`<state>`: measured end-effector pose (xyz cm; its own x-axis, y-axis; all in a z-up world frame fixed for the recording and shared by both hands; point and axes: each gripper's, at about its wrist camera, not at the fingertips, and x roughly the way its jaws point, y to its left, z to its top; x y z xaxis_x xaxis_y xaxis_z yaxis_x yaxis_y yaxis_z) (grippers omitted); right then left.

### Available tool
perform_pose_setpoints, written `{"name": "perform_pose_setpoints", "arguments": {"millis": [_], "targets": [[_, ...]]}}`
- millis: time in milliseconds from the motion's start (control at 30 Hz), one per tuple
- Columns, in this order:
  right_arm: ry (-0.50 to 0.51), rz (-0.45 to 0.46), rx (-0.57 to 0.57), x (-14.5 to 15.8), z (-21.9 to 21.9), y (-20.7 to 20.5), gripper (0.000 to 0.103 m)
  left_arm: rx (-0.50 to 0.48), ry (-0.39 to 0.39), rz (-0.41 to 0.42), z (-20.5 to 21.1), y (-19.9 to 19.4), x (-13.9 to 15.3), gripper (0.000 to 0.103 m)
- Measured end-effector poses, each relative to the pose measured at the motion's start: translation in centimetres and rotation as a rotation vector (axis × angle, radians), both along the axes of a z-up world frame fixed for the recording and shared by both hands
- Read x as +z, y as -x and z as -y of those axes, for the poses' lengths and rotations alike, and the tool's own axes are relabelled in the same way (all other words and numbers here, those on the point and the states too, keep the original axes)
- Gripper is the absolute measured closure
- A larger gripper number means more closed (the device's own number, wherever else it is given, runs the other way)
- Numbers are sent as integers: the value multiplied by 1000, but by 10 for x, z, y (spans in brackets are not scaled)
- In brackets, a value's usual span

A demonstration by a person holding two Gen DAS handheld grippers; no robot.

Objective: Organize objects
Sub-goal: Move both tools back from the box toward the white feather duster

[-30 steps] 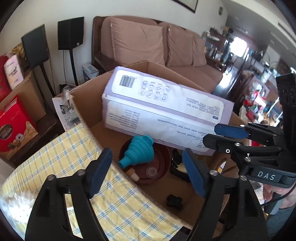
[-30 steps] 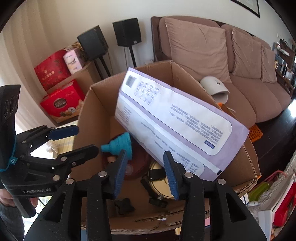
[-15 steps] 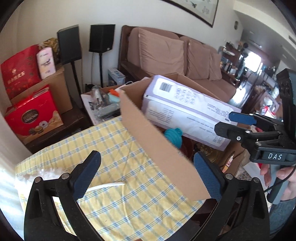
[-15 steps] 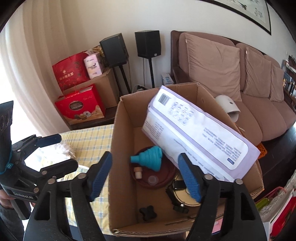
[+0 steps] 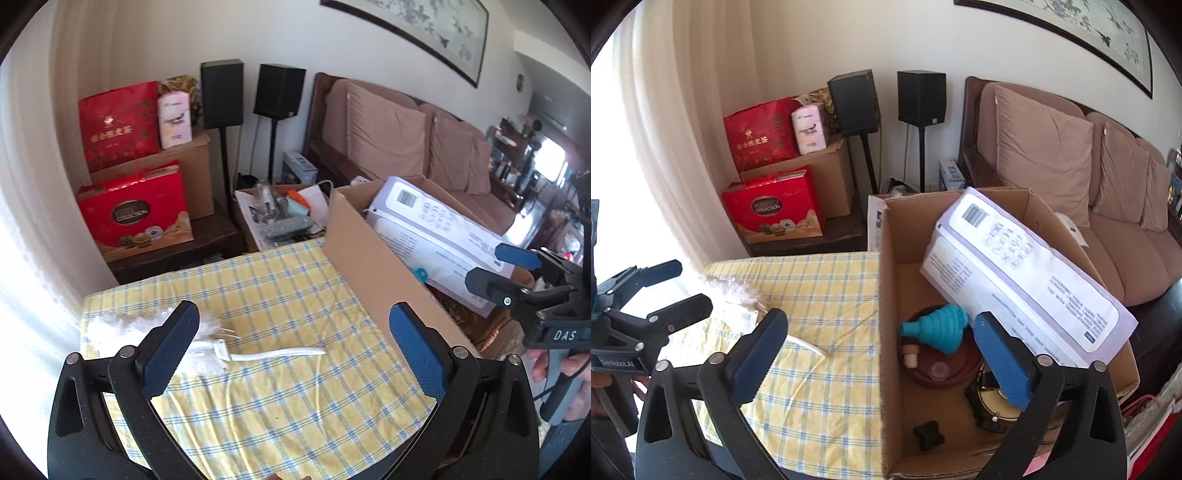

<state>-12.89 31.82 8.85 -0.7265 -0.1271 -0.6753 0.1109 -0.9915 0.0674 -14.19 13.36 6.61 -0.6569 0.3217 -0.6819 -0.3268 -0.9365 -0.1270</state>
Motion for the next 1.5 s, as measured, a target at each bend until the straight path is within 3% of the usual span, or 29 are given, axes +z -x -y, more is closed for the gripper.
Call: {"name": "perform_pose_setpoints", "arguments": {"millis": [433, 700, 800, 1033, 1100, 1133, 1167, 1500], "targets": [[1, 3, 90, -8, 51, 7, 0, 119, -29, 0, 54, -6, -1, 0], [-11, 29, 158, -36, 84, 22, 1, 197, 3, 47, 95, -5, -28, 0], [-51, 37, 172, -54, 96, 32, 4, 233, -19, 72, 111, -5, -44, 0], [-94, 123, 203, -109, 110, 60, 27, 291, -59, 143, 139, 0, -86, 1], [-116, 149, 198, -123, 113, 67, 44, 298, -73, 167, 143, 3, -98, 2], [-126, 168, 188, -130, 113, 71, 59, 302, -84, 180, 144, 4, -103, 3], [-126, 181, 184, -136, 112, 74, 65, 304, -98, 191, 146, 5, -107, 3], [-63, 236, 265, -170, 118, 85, 64, 278, -155, 285, 128, 24, -151, 8]]}}
